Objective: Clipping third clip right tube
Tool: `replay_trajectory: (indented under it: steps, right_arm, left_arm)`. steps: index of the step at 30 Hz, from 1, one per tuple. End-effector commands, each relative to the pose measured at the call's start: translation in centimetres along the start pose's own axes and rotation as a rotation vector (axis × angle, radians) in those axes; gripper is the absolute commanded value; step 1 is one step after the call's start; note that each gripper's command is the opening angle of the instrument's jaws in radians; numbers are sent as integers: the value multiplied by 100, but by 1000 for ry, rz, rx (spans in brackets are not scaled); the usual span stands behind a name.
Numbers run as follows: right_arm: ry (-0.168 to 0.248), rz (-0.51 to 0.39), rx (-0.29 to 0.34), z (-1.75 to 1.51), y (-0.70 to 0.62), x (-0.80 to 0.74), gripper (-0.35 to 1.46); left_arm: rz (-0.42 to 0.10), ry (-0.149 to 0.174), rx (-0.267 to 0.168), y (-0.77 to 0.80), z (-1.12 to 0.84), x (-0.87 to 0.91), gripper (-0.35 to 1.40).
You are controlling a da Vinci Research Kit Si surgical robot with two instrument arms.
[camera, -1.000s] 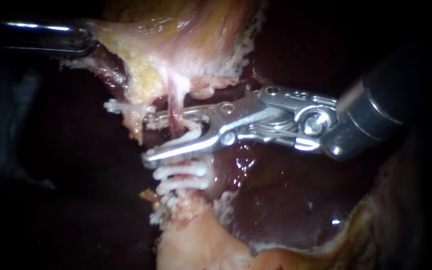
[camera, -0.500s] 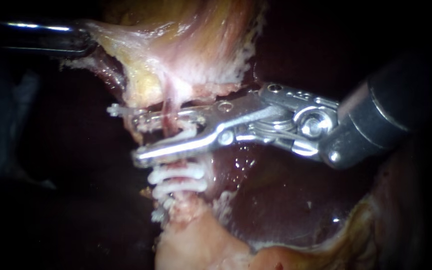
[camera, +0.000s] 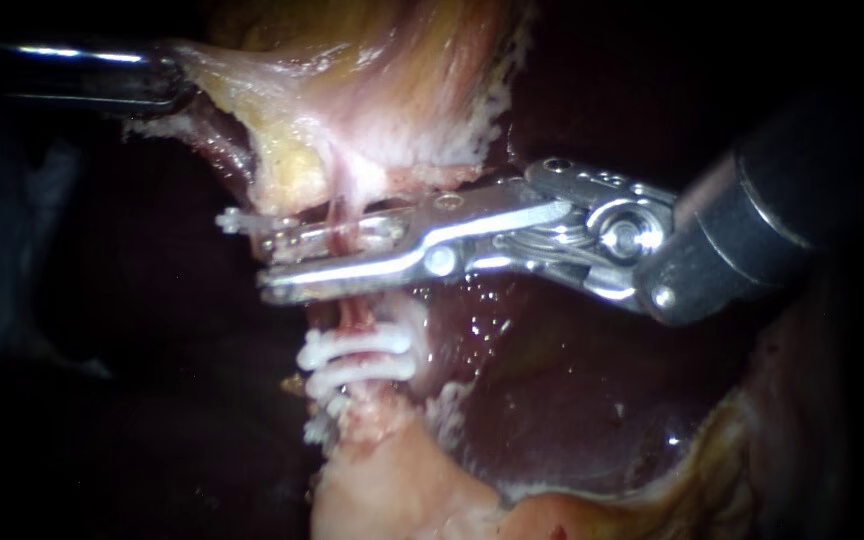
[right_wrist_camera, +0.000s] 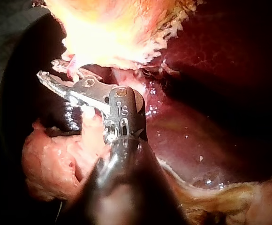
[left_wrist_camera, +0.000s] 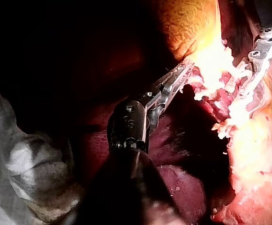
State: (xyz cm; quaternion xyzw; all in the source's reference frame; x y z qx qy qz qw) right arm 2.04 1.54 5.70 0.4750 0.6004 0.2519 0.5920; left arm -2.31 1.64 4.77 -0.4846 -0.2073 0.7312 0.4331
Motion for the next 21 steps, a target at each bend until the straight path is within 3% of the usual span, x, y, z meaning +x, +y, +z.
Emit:
replay_trajectory:
  steps: [1, 4, 8, 11, 21]
  right_arm:
    - [5, 22, 0, 0, 1, 0, -13]
    - [6, 26, -3, -4, 5, -4, -35]
    - [0, 22, -29, -10, 10, -13, -35]
    - [-43, 21, -53, -10, 11, -18, -35]
    - [-43, 20, -54, -9, 13, -19, -35]
  left_arm:
    - [0, 0, 1, 0, 0, 0, -35]
    - [0, 0, 1, 0, 1, -1, -35]
    - [0, 0, 1, 0, 1, -1, -35]
    - [0, 0, 1, 0, 1, -1, -35]
    - [0, 0, 1, 0, 1, -1, -35]
